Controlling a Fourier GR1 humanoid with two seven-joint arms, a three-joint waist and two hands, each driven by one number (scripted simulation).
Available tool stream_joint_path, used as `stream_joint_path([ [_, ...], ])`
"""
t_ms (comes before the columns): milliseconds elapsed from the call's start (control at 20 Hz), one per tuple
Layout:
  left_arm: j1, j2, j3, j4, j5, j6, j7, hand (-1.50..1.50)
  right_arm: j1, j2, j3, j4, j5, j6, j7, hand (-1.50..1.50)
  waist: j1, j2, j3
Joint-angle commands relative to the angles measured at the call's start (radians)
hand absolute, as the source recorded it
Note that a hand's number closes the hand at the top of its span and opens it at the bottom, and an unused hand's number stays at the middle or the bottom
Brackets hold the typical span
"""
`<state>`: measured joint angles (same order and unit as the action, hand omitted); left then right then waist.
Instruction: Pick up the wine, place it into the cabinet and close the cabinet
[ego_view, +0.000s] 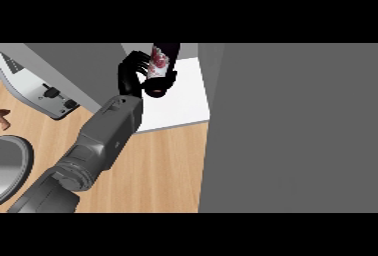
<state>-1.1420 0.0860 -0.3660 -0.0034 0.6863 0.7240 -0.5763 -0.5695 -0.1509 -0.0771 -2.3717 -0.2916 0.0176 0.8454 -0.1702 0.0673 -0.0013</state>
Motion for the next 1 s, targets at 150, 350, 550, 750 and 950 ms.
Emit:
stream_joint_path([
  [150, 0.026, 0.033, -0.035, 0.003, -0.039, 0.064, 0.055, 1.5, 0.005, -0.001, 0.0, -0.034, -0.02, 0.003, 0.005, -1.5, -0.013, 0.005, -0.001],
  [350, 0.049, 0.032, -0.037, 0.003, -0.043, -0.021, 0.034, -1.5, -0.011, -0.002, -0.01, -0.005, -0.011, 0.004, -0.01, -1.5, 0.004, 0.008, -0.004],
  [550, 0.043, 0.054, -0.033, 0.003, -0.04, -0.029, 0.072, -1.5, 0.009, -0.004, -0.004, -0.03, -0.024, 0.012, -0.001, -1.5, -0.011, 0.007, -0.002],
  [750, 0.031, 0.059, -0.024, 0.002, -0.031, -0.047, 0.078, -1.5, 0.016, 0.007, 0.018, -0.02, -0.007, 0.01, -0.006, -1.5, -0.001, 0.007, -0.003],
  [950, 0.034, 0.074, -0.035, 0.002, -0.044, -0.056, 0.059, -1.5, 0.007, 0.009, 0.021, -0.033, -0.019, 0.004, 0.005, -1.5, 0.003, 0.0, -0.003],
])
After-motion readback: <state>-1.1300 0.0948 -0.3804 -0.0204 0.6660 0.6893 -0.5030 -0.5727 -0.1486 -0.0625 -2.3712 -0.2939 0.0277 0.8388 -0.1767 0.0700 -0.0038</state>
